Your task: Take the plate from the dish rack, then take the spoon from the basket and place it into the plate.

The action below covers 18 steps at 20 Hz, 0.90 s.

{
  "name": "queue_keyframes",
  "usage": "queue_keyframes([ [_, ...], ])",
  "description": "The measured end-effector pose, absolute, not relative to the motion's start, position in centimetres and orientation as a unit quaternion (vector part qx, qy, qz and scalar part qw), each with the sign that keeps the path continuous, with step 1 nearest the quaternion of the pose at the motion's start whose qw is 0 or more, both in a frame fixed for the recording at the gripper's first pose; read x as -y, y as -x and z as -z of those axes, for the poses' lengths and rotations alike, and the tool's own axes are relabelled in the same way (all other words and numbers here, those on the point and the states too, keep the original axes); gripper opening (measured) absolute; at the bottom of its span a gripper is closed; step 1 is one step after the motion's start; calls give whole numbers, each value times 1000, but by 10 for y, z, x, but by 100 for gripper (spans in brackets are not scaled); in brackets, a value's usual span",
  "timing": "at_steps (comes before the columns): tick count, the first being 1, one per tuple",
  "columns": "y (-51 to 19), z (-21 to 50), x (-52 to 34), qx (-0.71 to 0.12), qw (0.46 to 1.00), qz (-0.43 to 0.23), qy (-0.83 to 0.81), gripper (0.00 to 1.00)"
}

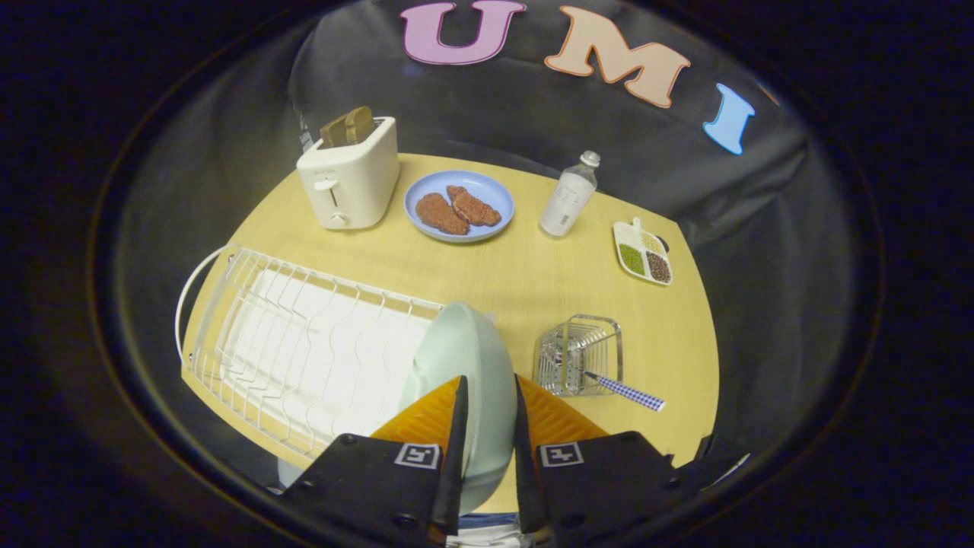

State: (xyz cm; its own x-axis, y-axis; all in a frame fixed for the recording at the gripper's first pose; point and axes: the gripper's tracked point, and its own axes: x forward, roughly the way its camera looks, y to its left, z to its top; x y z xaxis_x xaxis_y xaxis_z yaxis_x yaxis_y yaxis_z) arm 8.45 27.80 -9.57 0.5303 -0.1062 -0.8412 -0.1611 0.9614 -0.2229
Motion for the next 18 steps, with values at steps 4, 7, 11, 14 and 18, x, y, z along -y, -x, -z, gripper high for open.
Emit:
queue_keyframes([
  [4, -83, 95, -274, -479, 866, -13, 144, 33],
  [7, -78, 93, -269, -475, 862, 6, 176, 29],
  [11, -83, 78, -272, -453, 862, 25, 228, 28],
  [14, -89, 65, -280, -428, 863, 35, 264, 26],
  [18, -91, 56, -294, -406, 860, 30, 309, 23],
])
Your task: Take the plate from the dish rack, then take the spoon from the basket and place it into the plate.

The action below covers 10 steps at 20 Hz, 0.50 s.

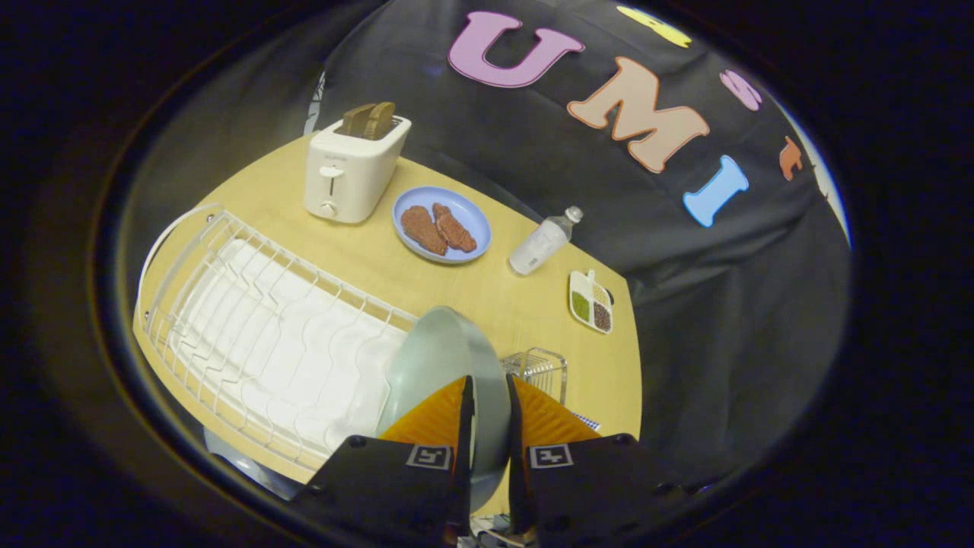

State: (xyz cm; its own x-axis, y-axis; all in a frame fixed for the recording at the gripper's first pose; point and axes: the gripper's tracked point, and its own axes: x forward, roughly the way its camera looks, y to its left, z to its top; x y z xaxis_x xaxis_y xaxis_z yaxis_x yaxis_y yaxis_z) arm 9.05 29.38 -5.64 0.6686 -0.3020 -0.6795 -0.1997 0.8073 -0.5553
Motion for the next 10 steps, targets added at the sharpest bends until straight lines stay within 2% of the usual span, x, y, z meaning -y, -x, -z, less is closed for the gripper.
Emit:
queue_keyframes([
  [8, -92, 41, -300, -397, 867, 36, 298, 23],
  [10, -91, 26, -308, -388, 879, 21, 277, 23],
])
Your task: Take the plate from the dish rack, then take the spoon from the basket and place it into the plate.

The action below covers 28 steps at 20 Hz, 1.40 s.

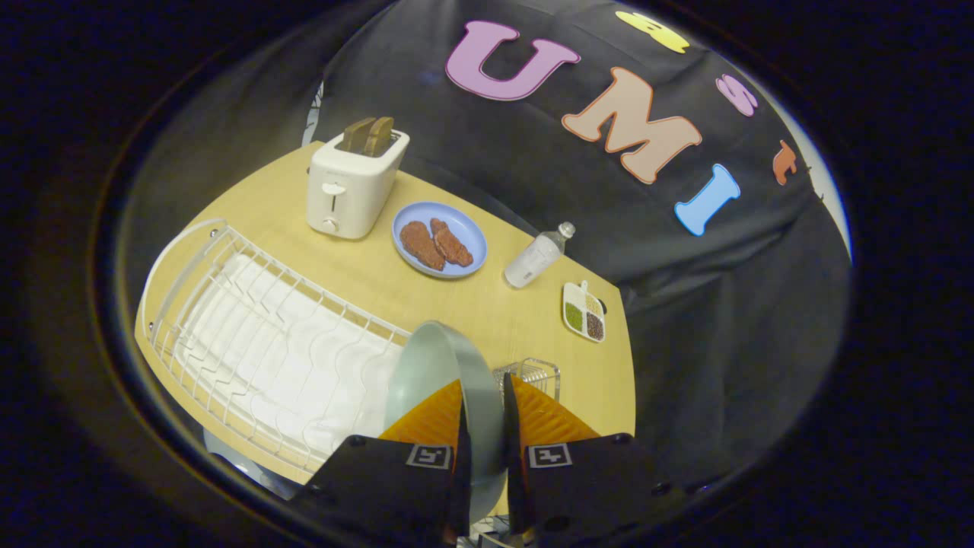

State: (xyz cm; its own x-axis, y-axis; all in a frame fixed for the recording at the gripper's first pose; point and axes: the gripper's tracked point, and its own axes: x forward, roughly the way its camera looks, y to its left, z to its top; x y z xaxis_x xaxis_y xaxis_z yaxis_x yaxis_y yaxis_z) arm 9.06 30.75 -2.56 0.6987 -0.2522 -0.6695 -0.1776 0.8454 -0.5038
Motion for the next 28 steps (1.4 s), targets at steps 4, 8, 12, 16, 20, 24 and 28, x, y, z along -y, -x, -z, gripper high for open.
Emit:
queue_keyframes([
  [4, -81, 0, -310, -376, 892, -3, 250, 23],
  [8, -68, 3, -305, -409, 897, -51, 158, 23],
  [12, -55, 7, -285, -429, 895, -102, 63, 23],
  [16, -32, 8, -254, -433, 889, -147, -23, 23],
  [20, -7, 14, -210, -435, 879, -171, -94, 22],
  [24, 20, 32, -155, -429, 878, -171, -127, 22],
  [28, 45, 65, -113, -433, 869, -169, -171, 22],
])
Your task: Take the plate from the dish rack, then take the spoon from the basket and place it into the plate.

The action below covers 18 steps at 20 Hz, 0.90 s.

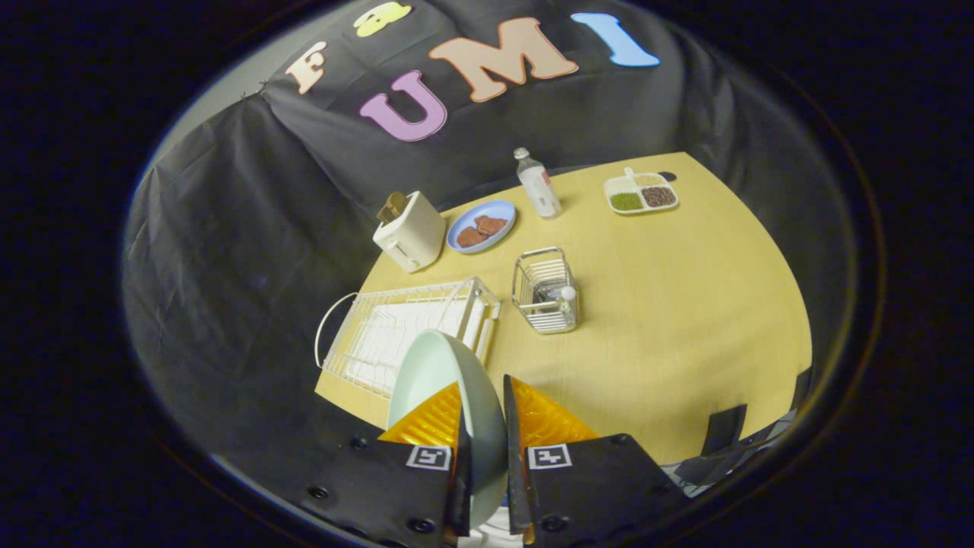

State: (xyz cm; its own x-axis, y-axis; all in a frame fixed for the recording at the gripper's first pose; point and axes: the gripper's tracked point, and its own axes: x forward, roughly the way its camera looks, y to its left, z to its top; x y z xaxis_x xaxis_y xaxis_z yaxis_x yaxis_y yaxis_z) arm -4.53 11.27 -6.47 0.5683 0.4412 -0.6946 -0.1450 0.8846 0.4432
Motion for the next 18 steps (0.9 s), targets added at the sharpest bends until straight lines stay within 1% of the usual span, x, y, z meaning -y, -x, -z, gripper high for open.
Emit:
queue_keyframes([
  [5, 60, 109, -64, -444, 855, -147, -225, 23],
  [9, 44, 141, -38, -437, 854, -111, -261, 22],
  [13, 27, 173, -29, -435, 848, -90, -289, 22],
  [18, 8, 210, -40, -439, 837, -71, -319, 22],
])
